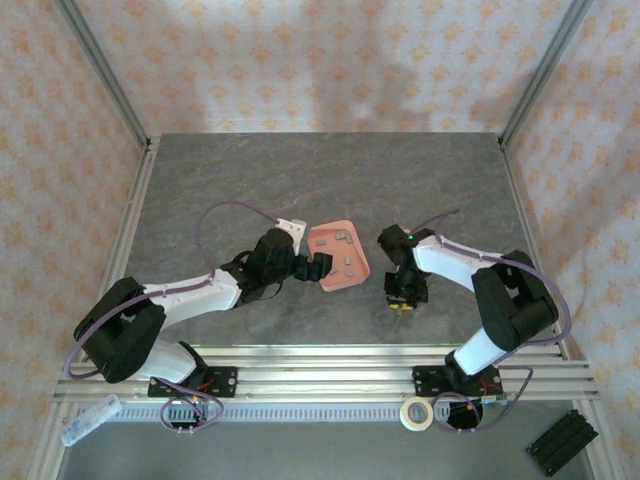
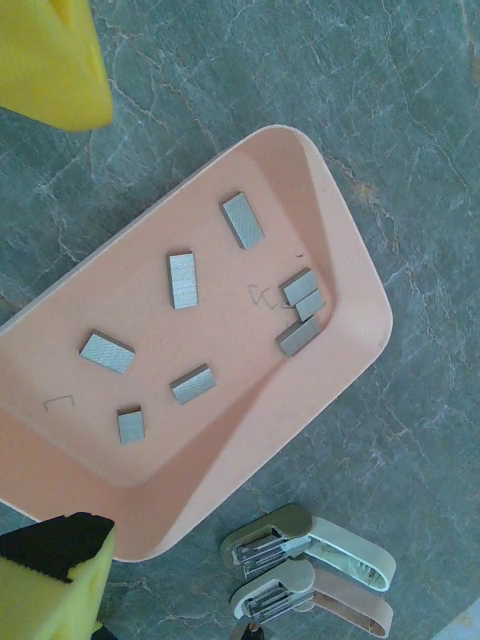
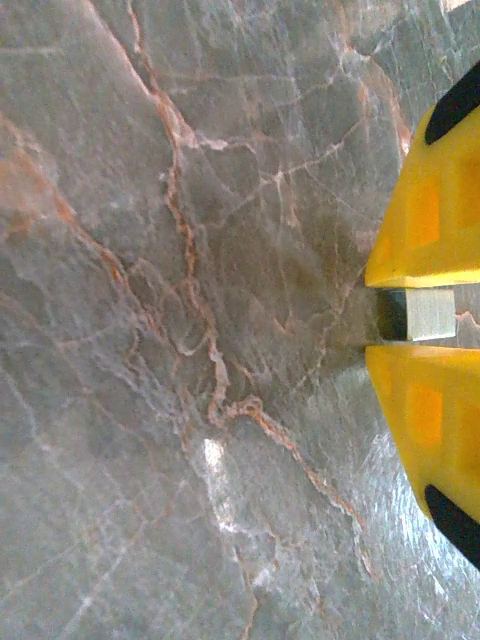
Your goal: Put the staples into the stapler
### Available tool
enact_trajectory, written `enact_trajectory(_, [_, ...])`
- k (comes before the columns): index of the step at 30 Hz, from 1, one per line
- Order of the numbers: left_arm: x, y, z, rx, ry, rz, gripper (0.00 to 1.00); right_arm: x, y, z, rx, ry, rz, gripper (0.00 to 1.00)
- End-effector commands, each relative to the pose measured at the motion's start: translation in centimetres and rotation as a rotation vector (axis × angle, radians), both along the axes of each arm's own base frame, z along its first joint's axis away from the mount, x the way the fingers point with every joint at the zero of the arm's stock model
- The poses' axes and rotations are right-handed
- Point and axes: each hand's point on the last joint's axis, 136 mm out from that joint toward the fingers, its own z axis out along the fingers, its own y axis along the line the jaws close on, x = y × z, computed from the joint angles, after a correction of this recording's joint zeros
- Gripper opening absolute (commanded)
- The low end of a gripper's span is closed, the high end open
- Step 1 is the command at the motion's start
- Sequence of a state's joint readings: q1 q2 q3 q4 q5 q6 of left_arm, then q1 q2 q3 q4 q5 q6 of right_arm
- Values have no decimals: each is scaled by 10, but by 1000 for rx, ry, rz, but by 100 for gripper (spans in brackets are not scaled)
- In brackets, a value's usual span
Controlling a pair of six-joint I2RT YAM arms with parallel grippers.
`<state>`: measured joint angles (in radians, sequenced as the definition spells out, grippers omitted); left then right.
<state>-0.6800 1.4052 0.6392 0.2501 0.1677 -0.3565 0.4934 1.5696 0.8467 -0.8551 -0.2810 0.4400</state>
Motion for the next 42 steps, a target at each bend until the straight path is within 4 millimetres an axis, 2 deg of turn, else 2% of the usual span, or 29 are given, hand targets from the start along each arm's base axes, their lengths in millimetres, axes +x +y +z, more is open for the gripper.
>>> enact_trajectory(1, [4, 4, 15, 10, -47, 13, 98, 4, -4, -4, -24, -4, 11, 22])
enact_trajectory(7, [4, 5, 16, 12, -48, 15, 98, -3, -6, -9, -31, 29, 9, 22])
enact_trajectory(28, [3, 6, 17, 8, -51, 16, 98, -11, -11, -2, -43, 43, 18, 28])
enact_trajectory(35, [3, 5, 18, 6, -53, 15, 98, -11, -12, -4, -42, 37, 9, 23])
enact_trajectory(42, [4, 5, 18, 6, -56, 16, 98, -4, -12, 2, -34, -27, -11, 19])
